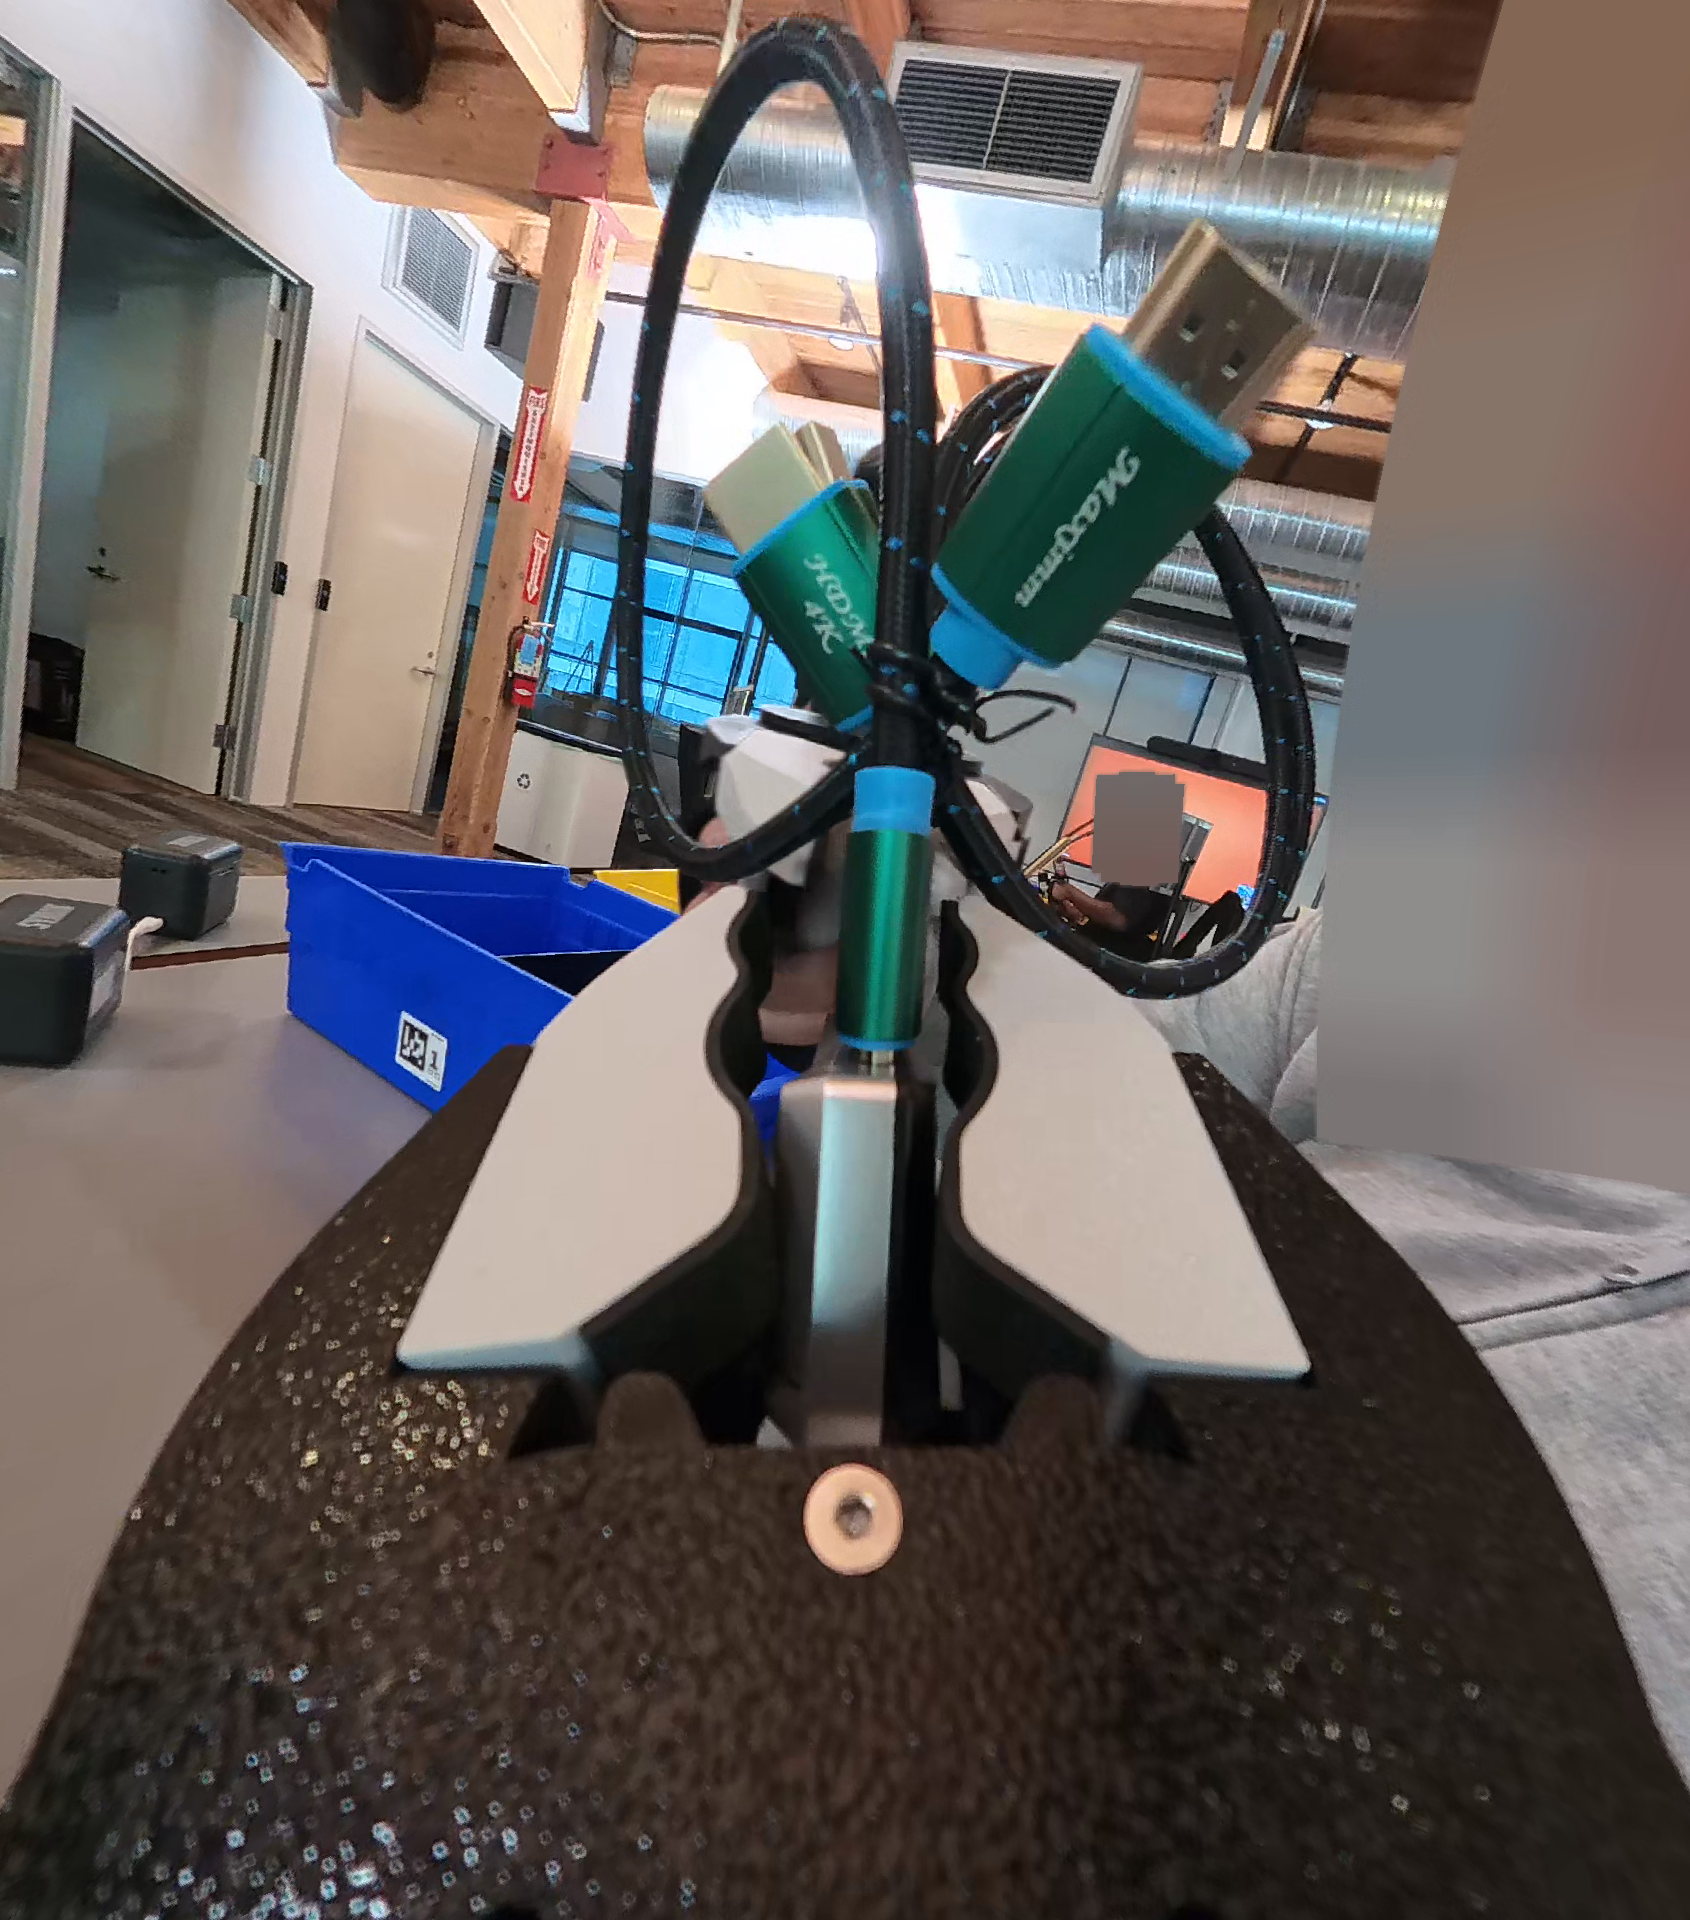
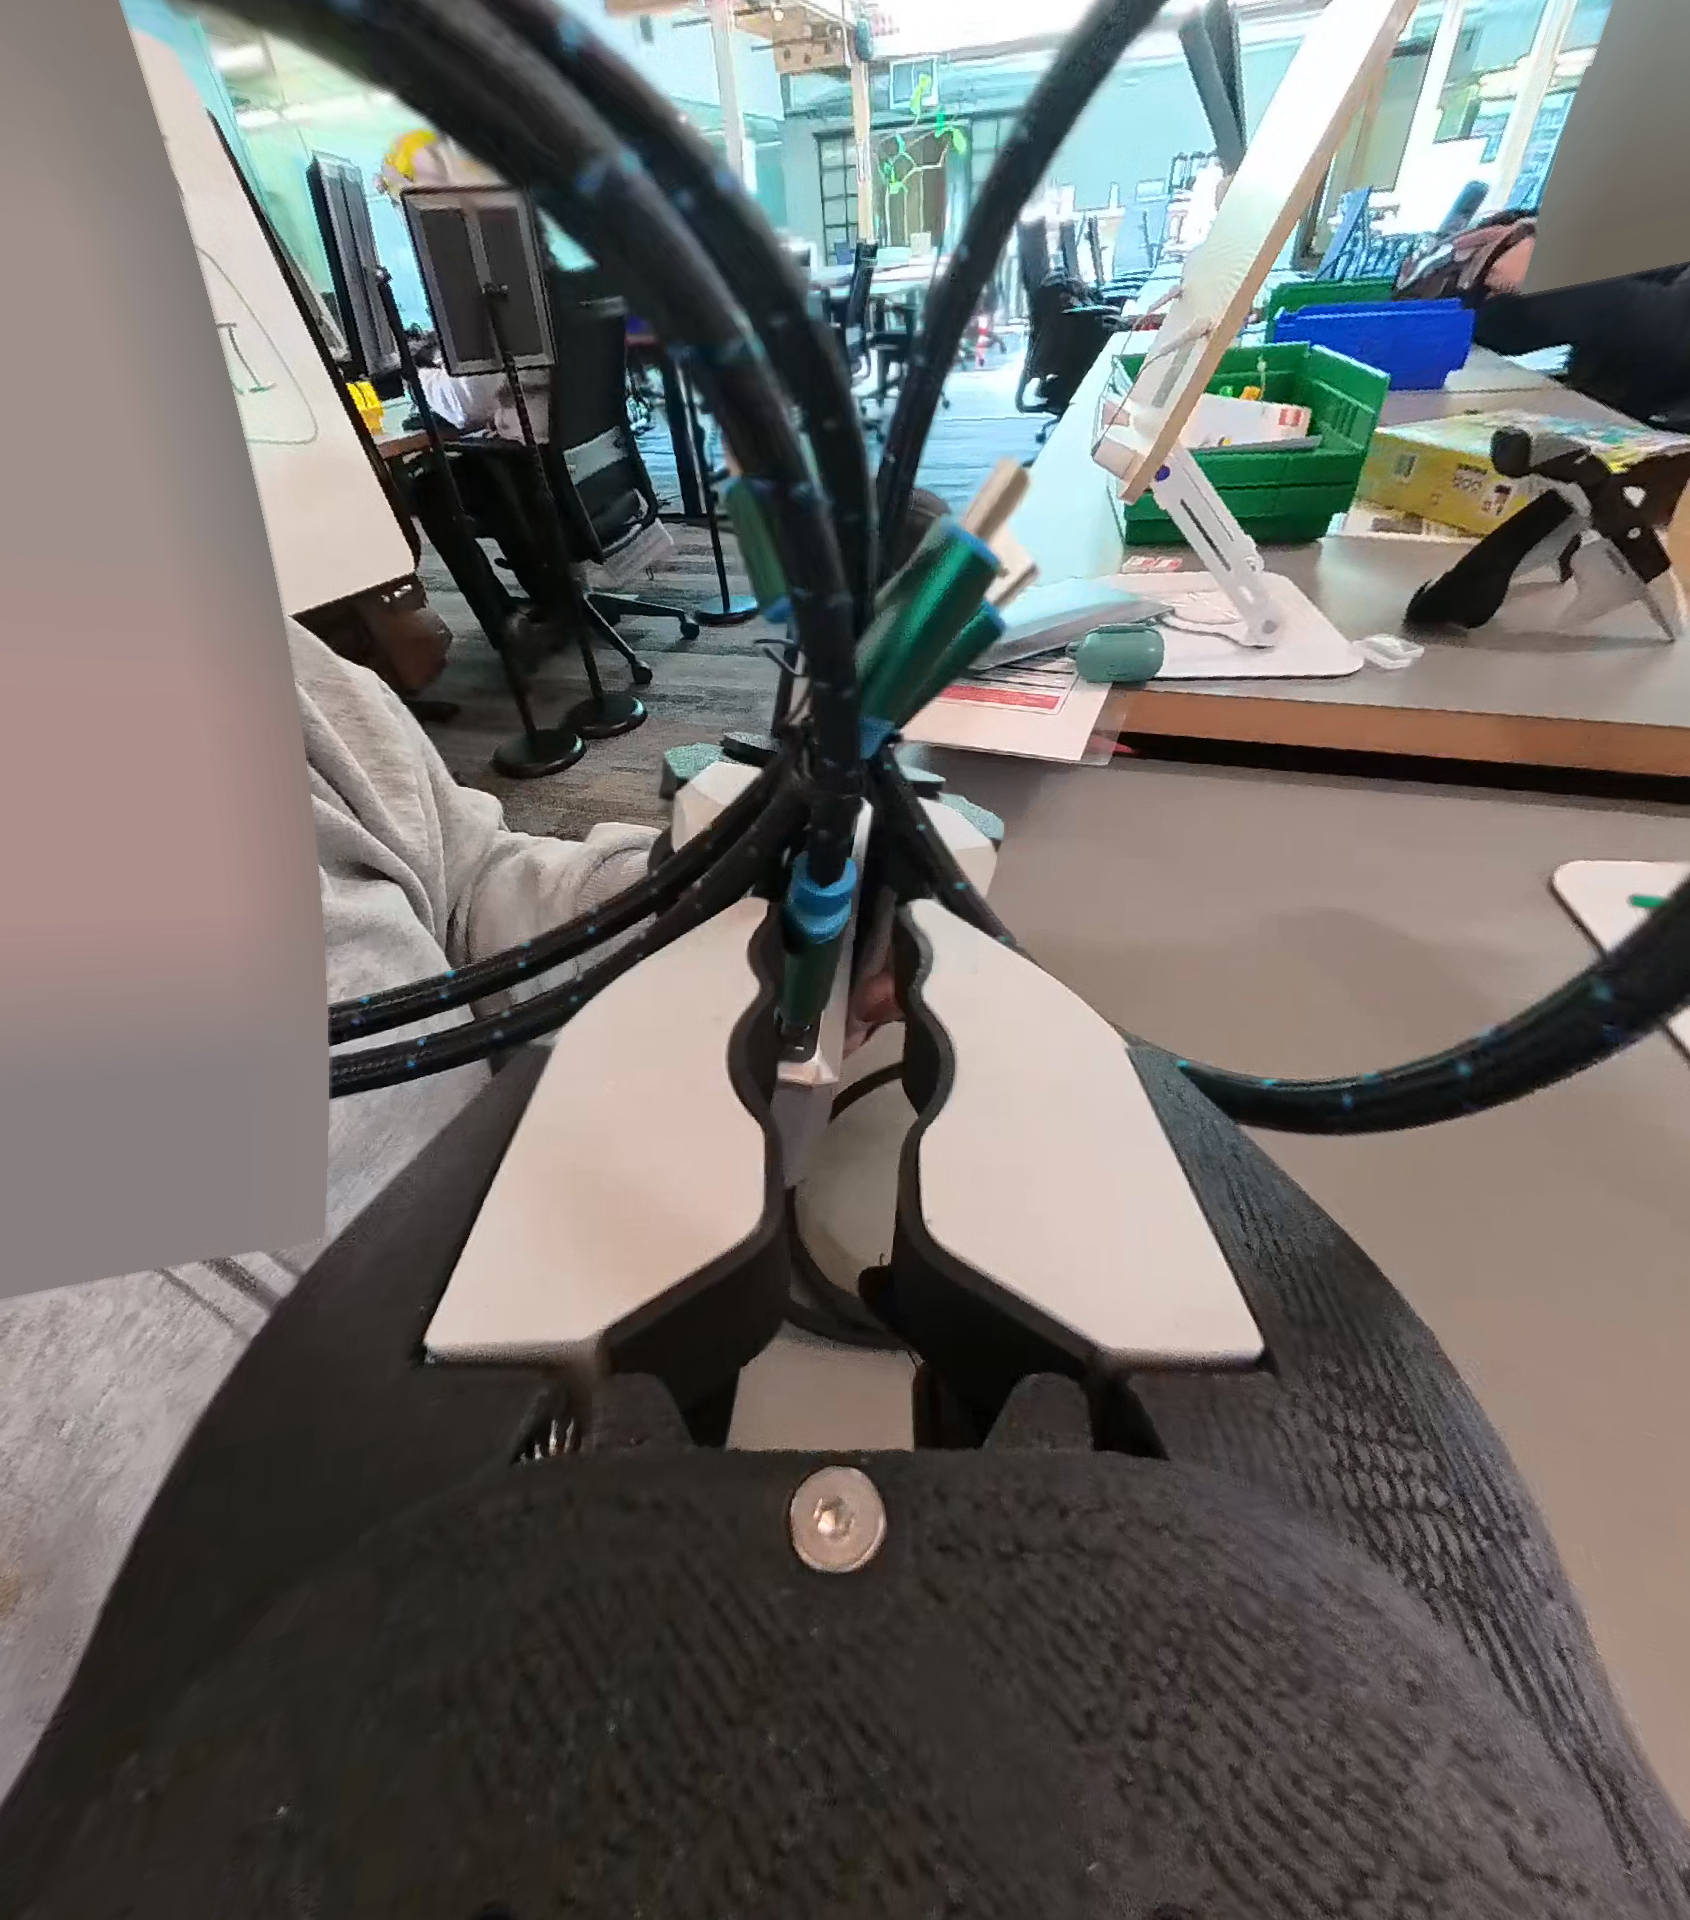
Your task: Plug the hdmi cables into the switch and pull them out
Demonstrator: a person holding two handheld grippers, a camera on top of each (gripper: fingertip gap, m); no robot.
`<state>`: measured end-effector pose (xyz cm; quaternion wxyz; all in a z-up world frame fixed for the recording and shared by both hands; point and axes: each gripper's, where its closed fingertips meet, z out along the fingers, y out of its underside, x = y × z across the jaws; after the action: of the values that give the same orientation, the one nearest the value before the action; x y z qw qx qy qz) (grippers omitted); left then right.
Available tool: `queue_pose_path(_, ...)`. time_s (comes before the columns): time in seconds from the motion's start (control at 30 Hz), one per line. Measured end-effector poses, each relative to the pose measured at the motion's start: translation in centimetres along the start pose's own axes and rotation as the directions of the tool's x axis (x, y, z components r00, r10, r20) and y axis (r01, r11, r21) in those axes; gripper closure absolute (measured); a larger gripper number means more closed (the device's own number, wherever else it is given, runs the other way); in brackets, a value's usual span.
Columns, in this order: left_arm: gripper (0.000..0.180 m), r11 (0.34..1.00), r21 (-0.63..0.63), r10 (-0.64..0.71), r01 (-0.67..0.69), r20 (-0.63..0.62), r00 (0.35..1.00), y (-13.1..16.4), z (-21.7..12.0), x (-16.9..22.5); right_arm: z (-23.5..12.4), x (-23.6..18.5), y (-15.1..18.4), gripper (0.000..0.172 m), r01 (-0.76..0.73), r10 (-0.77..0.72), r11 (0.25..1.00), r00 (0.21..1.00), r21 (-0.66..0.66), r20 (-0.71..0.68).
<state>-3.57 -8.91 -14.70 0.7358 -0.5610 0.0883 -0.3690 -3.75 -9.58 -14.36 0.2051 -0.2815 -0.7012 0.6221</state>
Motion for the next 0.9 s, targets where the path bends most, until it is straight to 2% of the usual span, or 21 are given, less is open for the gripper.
queue_pose_path(0.17,0.149,1.0,0.012,-0.007,0.007,0.001,1.0,-0.11,-0.29,-0.27,0.34,0.12,-0.05,0.159,0.01,-0.009,1.0,1.0,0.027,-0.022)
queue_pose_path(0.27,0.149,1.0,0.016,-0.009,0.009,-0.012,1.0,-0.14,-0.27,-0.06,0.33,0.24,-0.02,0.154,-0.013,0.014,0.998,1.0,0.055,-0.015)
queue_pose_path(0.4,0.149,0.997,0.072,-0.026,0.032,-0.073,0.997,-0.74,-0.31,0.69,-0.09,-0.52,-0.55,0.152,-0.191,0.176,0.975,0.975,0.113,0.135)
queue_pose_path(0.47,0.149,0.995,0.088,-0.032,0.038,-0.074,0.997,-0.92,-0.48,0.62,-0.4,-0.19,-0.66,0.152,-0.234,0.214,0.964,0.965,0.129,0.151)
queue_pose_path(0.7,0.149,0.998,0.052,-0.023,0.026,-0.048,0.999,-0.26,-0.18,0.27,0.16,-0.09,-0.2,0.151,-0.095,0.09,0.99,0.995,0.105,0.05)
queue_pose_path(0.8,0.149,0.999,0.038,-0.011,0.013,-0.038,0.999,-0.09,-0.06,0.27,0.24,-0.29,-0.24,0.152,-0.098,0.092,0.989,0.994,0.108,0.065)
queue_pose_path(0.9,0.149,0.998,0.056,-0.014,0.016,-0.034,0.999,-0.31,-0.16,0.15,0.33,-0.44,-0.35,0.162,-0.071,0.066,0.99,0.997,0.125,0.05)
